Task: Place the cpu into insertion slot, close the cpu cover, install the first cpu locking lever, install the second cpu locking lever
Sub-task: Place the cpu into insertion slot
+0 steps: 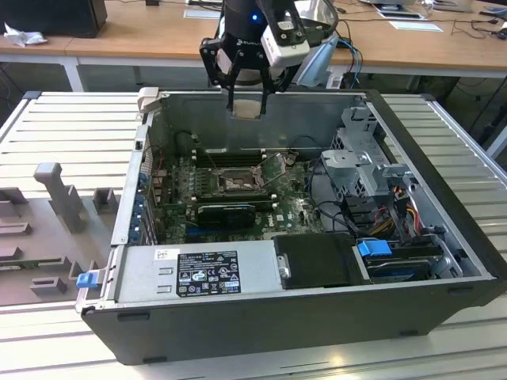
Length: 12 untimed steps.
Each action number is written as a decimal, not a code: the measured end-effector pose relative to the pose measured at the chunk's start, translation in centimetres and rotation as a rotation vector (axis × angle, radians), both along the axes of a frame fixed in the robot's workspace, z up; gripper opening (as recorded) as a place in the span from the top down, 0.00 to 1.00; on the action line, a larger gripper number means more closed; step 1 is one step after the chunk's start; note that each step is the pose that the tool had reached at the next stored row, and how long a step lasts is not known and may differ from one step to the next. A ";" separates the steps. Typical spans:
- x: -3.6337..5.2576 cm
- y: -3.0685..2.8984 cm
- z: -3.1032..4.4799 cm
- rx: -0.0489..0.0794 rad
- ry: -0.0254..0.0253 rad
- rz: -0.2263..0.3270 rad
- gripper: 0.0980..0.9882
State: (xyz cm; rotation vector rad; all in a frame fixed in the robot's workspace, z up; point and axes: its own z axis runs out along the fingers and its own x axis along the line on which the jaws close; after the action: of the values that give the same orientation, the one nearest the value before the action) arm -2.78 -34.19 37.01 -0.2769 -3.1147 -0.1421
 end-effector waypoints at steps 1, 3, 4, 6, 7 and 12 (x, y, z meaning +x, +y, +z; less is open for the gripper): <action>0.00 0.00 0.00 0.000 -0.0001 -0.014 0.52; 0.00 0.00 0.00 0.000 0.0000 -0.034 0.52; 0.00 0.00 0.00 0.000 0.0000 -0.045 0.52; 0.00 0.00 0.00 0.000 0.0000 -0.059 0.52; 0.00 0.00 0.00 0.000 0.0000 -0.062 0.52; 0.00 0.00 0.00 0.000 0.0000 -0.081 0.52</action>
State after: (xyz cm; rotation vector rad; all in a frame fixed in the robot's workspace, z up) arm -2.78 -34.19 37.00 -0.4028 -3.1046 -0.1428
